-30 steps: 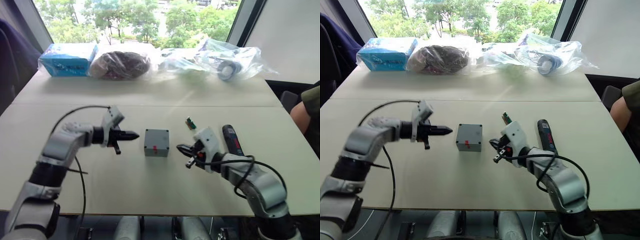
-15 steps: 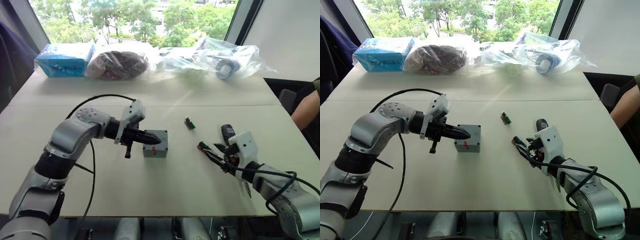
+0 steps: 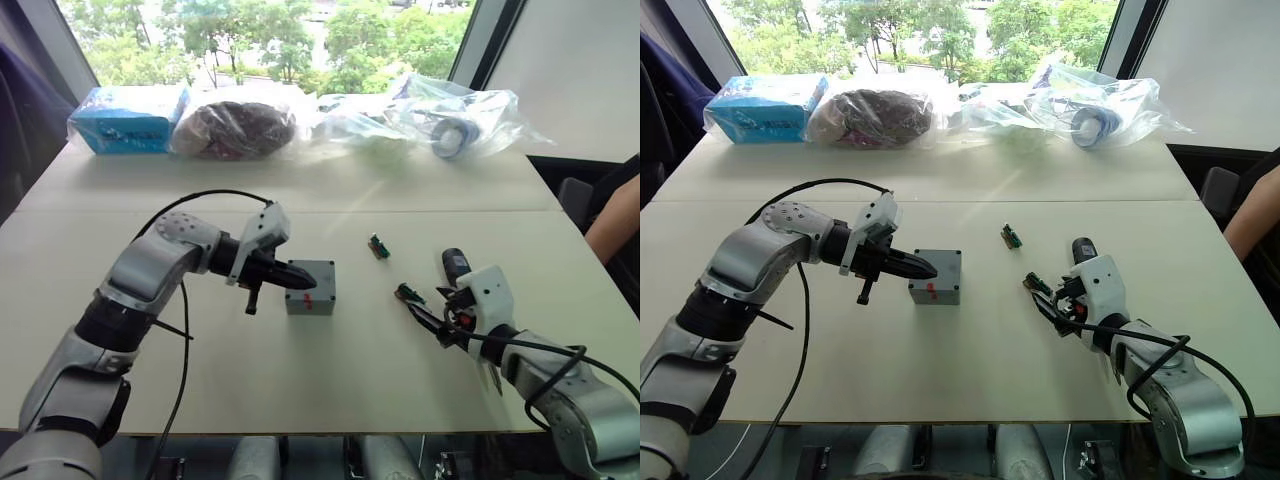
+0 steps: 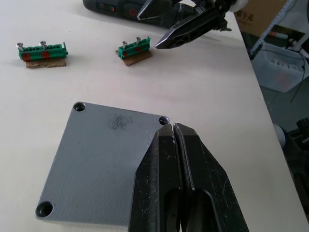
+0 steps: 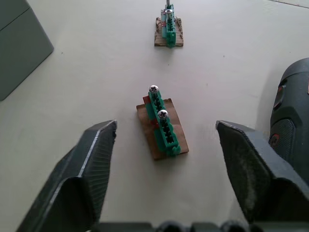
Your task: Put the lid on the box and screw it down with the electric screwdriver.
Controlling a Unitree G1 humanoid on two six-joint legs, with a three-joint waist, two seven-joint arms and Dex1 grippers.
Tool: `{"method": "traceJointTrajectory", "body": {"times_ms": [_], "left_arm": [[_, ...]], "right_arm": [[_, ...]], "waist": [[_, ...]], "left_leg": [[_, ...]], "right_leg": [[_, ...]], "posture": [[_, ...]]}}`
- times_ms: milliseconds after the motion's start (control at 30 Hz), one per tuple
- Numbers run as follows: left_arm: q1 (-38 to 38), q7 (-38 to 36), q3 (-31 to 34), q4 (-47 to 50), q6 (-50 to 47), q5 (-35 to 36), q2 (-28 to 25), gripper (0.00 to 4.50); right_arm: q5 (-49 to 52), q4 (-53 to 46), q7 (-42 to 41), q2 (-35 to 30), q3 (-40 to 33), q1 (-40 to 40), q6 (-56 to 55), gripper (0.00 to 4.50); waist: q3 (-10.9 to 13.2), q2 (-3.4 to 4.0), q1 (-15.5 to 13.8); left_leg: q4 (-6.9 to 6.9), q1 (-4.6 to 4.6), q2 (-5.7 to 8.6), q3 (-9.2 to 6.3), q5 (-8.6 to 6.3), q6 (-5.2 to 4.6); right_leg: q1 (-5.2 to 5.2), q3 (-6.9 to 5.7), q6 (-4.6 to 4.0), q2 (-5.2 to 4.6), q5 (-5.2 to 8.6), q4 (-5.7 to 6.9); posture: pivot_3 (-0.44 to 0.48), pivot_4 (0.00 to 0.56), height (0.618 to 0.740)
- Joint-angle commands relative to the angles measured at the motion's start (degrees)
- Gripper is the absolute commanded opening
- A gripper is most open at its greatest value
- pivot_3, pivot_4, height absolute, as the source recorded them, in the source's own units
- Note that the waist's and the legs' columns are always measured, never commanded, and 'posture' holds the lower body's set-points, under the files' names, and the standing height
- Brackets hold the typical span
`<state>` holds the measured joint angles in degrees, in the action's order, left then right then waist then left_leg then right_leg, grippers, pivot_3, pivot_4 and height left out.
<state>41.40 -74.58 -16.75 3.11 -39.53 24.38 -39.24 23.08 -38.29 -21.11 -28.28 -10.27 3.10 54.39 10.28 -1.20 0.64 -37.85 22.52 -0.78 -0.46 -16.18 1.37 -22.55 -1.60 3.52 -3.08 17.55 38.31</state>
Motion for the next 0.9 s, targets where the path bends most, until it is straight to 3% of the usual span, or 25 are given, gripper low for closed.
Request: {"method": "traceJointTrajectory", "body": {"times_ms": [33, 833, 900], "left_arm": [[1.3, 0.0, 1.2, 0.6, 0.9, -0.1, 0.2, 0.0], [-0.7, 2.6, 1.8, 2.3, 0.7, 0.3, 0.2, 0.0], [-0.7, 2.8, 1.8, 2.4, 0.6, 0.3, 0.2, 0.0]], "right_arm": [[-1.2, 0.6, 0.2, -1.0, 0.7, -1.1, -1.9, 1.83], [-2.6, 5.5, -0.3, -1.1, 3.8, -3.4, -5.1, 1.83], [-2.7, 5.9, -0.3, -1.1, 4.1, -3.4, -5.4, 1.3]], "waist": [[0.0, 0.0, 0.0], [0.0, 0.0, 0.0], [0.0, 0.0, 0.0]], "left_leg": [[0.0, 0.0, 0.0, 0.0, 0.0, 0.0], [-0.03, 0.0, -0.02, 0.0, 0.0, 0.0], [-0.03, 0.0, -0.02, 0.0, 0.0, 0.0]], "right_leg": [[0.0, 0.0, 0.0, 0.0, 0.0, 0.0], [0.01, 0.0, 0.0, 0.01, 0.0, 0.01], [0.02, 0.0, 0.0, 0.01, 0.0, 0.01]], "posture": [[0.0, 0.15, 0.74], [0.0, 0.15, 0.74], [0.0, 0.15, 0.74]]}}
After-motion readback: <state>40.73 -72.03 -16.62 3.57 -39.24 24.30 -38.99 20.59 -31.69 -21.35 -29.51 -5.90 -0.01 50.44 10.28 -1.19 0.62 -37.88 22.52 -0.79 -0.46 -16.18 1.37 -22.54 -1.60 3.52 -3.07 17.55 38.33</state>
